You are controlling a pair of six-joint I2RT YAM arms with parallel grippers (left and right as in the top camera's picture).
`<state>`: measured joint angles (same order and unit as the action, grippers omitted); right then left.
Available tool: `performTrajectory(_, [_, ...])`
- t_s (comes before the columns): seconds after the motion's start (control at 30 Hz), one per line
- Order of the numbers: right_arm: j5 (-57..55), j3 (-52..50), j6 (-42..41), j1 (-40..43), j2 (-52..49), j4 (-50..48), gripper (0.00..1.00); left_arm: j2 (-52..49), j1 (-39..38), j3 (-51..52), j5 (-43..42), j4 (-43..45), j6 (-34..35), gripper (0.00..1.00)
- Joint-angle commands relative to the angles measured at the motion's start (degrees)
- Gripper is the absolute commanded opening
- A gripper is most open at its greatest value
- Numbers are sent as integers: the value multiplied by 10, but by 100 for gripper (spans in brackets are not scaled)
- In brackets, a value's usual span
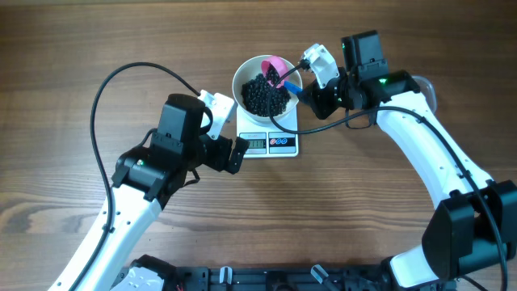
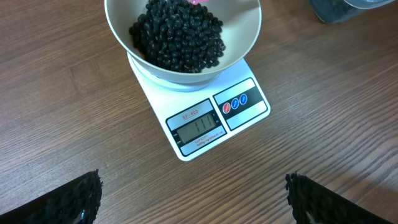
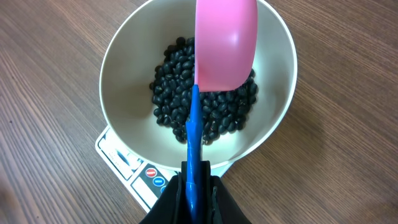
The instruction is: Scoop item into bowl and weigh 150g on scale
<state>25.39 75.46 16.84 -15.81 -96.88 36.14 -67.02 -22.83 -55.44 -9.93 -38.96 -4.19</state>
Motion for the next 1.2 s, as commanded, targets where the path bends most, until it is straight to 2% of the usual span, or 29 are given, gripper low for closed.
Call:
performTrajectory(0.0, [-5,2,11,-2,-7,-1,4,-2,-3,4,-9,2,-1,100])
performTrajectory(0.27, [-5,2,15,-2,-7,-1,4,-2,-3,4,-9,2,-1,100])
performTrajectory(0.43, [-7,2,70,-2,-7,10,4,-2,-3,4,-9,2,-1,100])
performTrajectory(0.67, [-33,2,88,-2,-7,12,4,-2,-3,4,-9,2,-1,100])
performTrajectory(1.07, [-23,2,88,-11,-6,19,4,-2,-3,4,-9,2,-1,100])
performTrajectory(1.17, [-62,2,116,-23,-6,27,4,-2,-3,4,-9,2,-1,100])
